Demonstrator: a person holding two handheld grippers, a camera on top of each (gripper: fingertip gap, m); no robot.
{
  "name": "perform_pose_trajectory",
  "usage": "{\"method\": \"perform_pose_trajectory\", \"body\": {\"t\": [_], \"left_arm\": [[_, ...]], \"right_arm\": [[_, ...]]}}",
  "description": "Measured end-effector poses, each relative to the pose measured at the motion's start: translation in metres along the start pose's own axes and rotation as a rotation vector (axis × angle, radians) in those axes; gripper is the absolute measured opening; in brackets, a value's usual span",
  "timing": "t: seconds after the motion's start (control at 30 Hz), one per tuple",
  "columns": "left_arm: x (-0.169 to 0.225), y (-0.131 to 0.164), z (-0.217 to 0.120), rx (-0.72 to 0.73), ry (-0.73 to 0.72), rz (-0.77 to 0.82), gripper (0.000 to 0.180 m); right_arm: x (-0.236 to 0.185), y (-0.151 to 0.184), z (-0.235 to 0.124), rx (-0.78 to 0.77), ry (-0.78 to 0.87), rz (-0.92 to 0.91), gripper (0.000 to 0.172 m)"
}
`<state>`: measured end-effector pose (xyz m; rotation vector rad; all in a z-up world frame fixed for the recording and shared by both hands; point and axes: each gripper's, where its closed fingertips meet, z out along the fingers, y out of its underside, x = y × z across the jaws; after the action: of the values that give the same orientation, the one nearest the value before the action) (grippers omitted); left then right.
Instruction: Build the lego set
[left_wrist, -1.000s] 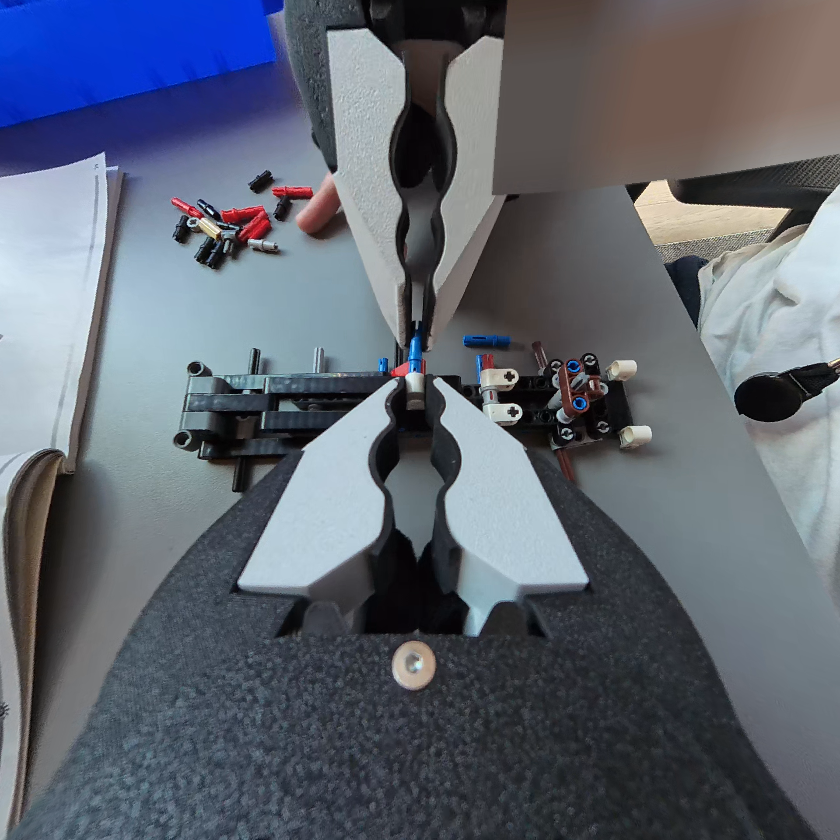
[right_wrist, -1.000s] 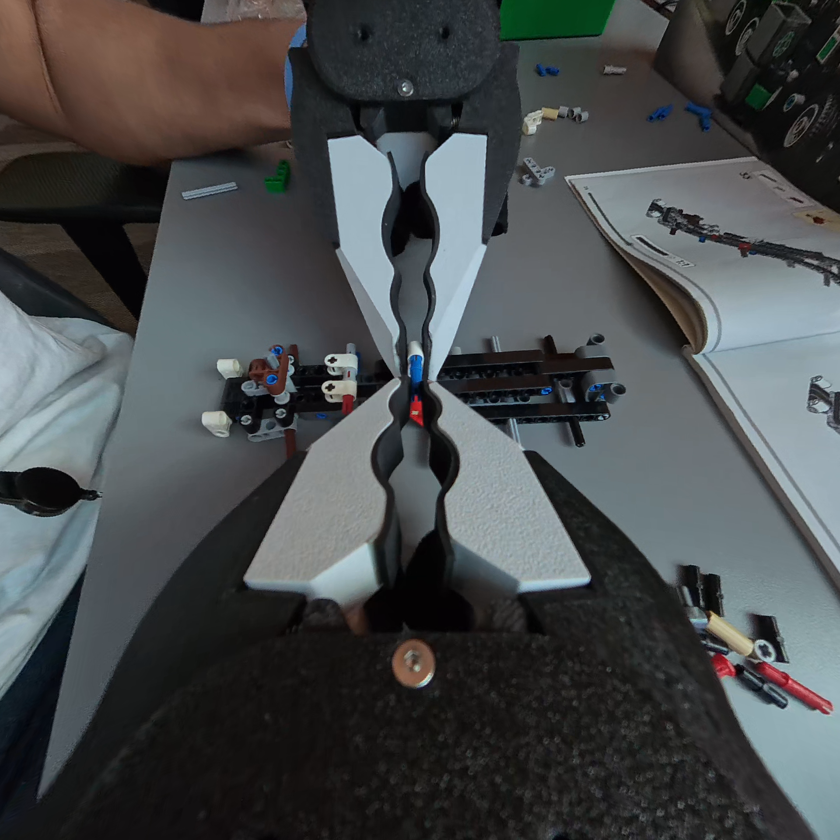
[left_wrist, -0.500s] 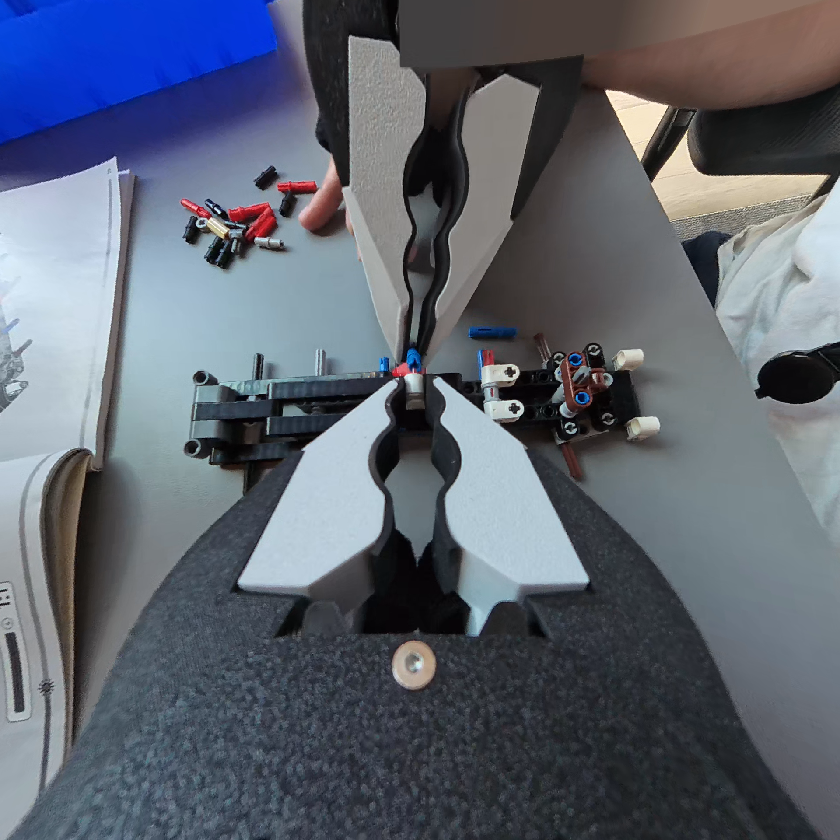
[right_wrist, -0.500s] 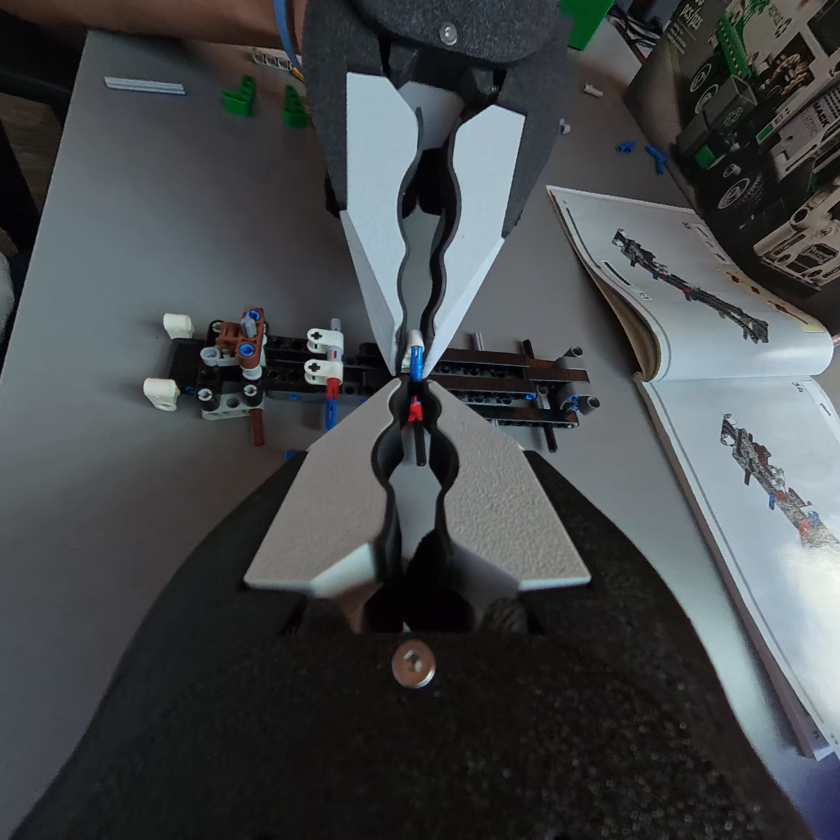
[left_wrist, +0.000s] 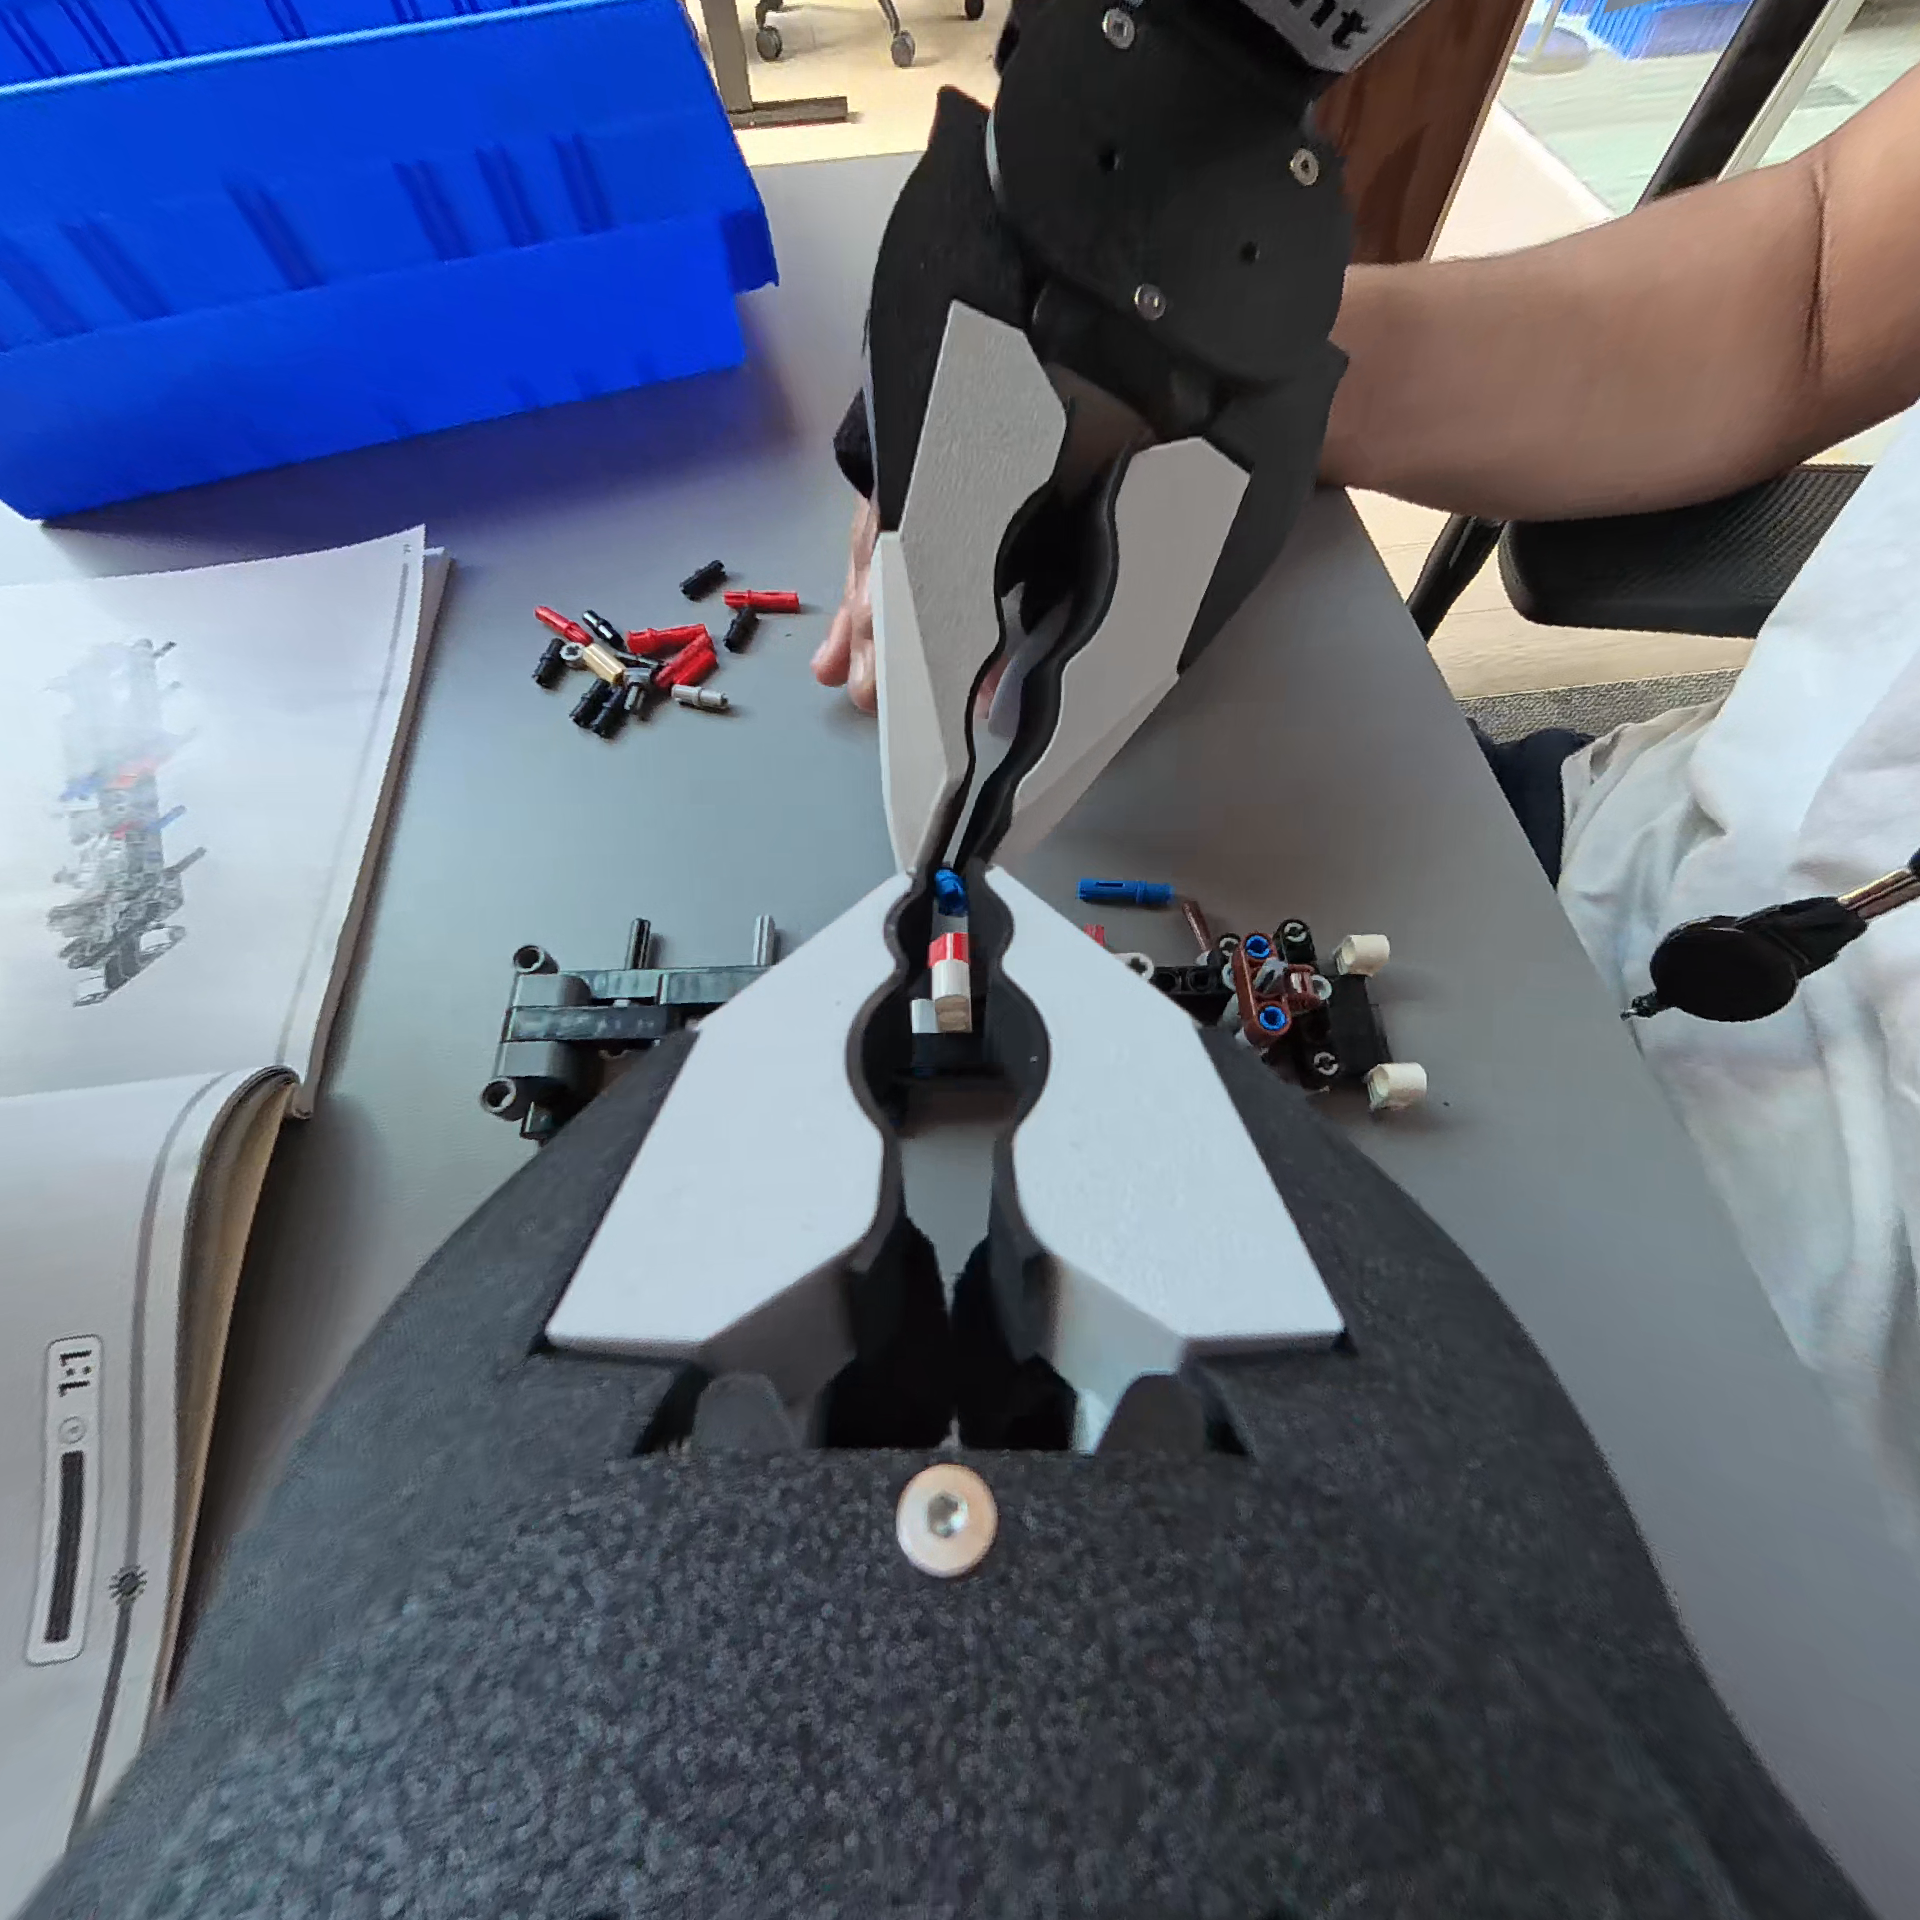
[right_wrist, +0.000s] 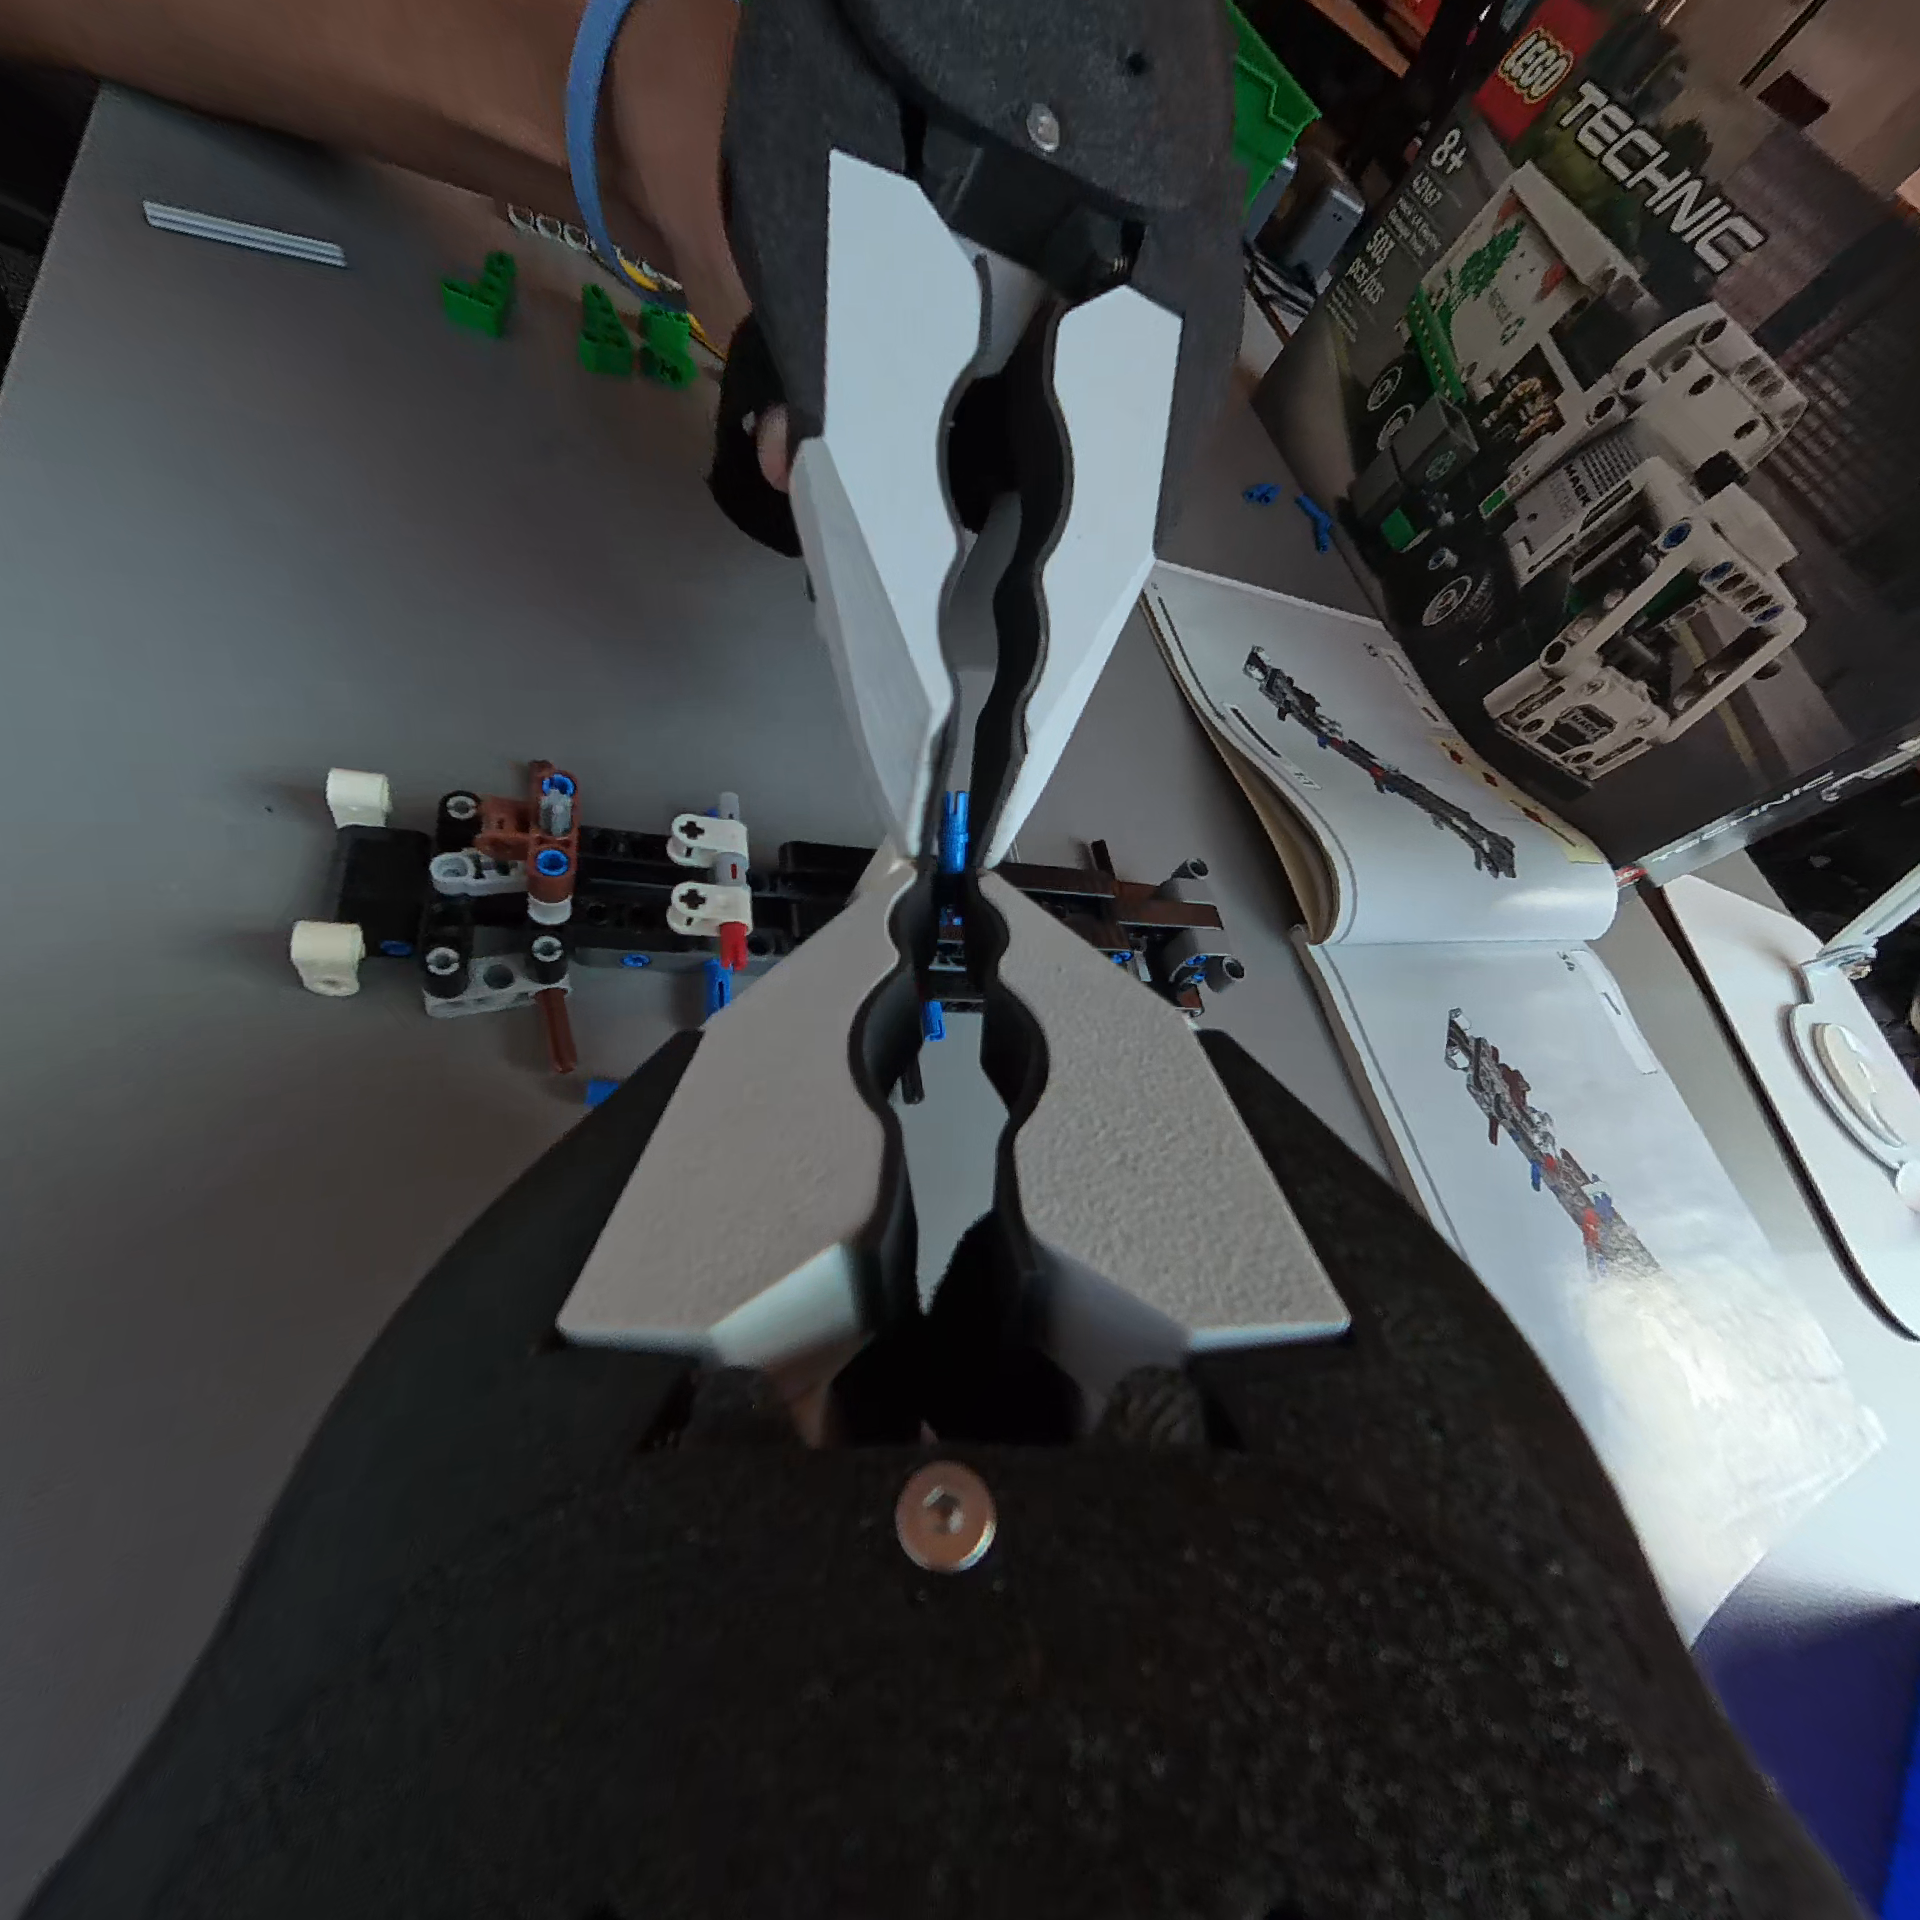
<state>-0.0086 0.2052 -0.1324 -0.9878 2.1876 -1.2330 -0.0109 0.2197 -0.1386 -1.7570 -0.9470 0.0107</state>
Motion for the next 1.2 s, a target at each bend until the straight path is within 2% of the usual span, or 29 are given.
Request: {"method": "perform_pose_trajectory", "body": {"t": [0.03, 0.17, 0.3, 0.43, 0.57, 0.73, 0.87, 1.0, 1.1, 1.13, 1.2], "left_arm": [[0.000, 0.000, 0.000, 0.006, 0.000, -0.001, 0.004], [0.005, -0.008, -0.004, 0.062, 0.052, -0.018, 0.004], [0.017, -0.022, -0.015, 0.161, 0.149, -0.033, 0.004], [0.019, -0.027, -0.019, 0.203, 0.160, -0.017, 0.003], [0.015, -0.023, -0.020, 0.179, 0.129, 0.012, 0.004], [0.005, -0.022, -0.025, 0.188, 0.081, 0.016, 0.004], [-0.003, -0.019, -0.030, 0.181, 0.080, -0.048, 0.003], [-0.016, -0.014, -0.030, 0.164, 0.057, -0.132, 0.003], [-0.012, -0.001, -0.023, 0.084, 0.071, -0.128, 0.003], [-0.009, 0.006, -0.020, 0.039, 0.085, -0.140, 0.006], [-0.009, 0.016, -0.014, -0.028, 0.068, -0.136, 0.023]], "right_arm": [[0.000, 0.000, 0.000, -0.001, 0.003, 0.000, 0.001], [-0.002, -0.007, -0.006, 0.054, -0.032, 0.043, 0.002], [-0.007, -0.028, -0.017, 0.180, -0.145, 0.217, 0.003], [-0.008, -0.036, -0.021, 0.225, -0.247, 0.363, 0.002], [-0.007, -0.034, -0.015, 0.192, -0.309, 0.397, 0.002], [0.001, -0.035, -0.011, 0.104, -0.440, 0.358, 0.002], [0.008, -0.035, -0.004, 0.034, -0.509, 0.207, 0.002], [0.018, -0.030, 0.003, 0.017, -0.513, 0.092, 0.002], [0.014, -0.018, 0.007, -0.009, -0.497, 0.052, 0.002], [0.009, -0.012, 0.005, -0.032, -0.503, 0.022, 0.002], [0.004, 0.005, 0.000, -0.131, -0.479, 0.024, 0.002]]}}
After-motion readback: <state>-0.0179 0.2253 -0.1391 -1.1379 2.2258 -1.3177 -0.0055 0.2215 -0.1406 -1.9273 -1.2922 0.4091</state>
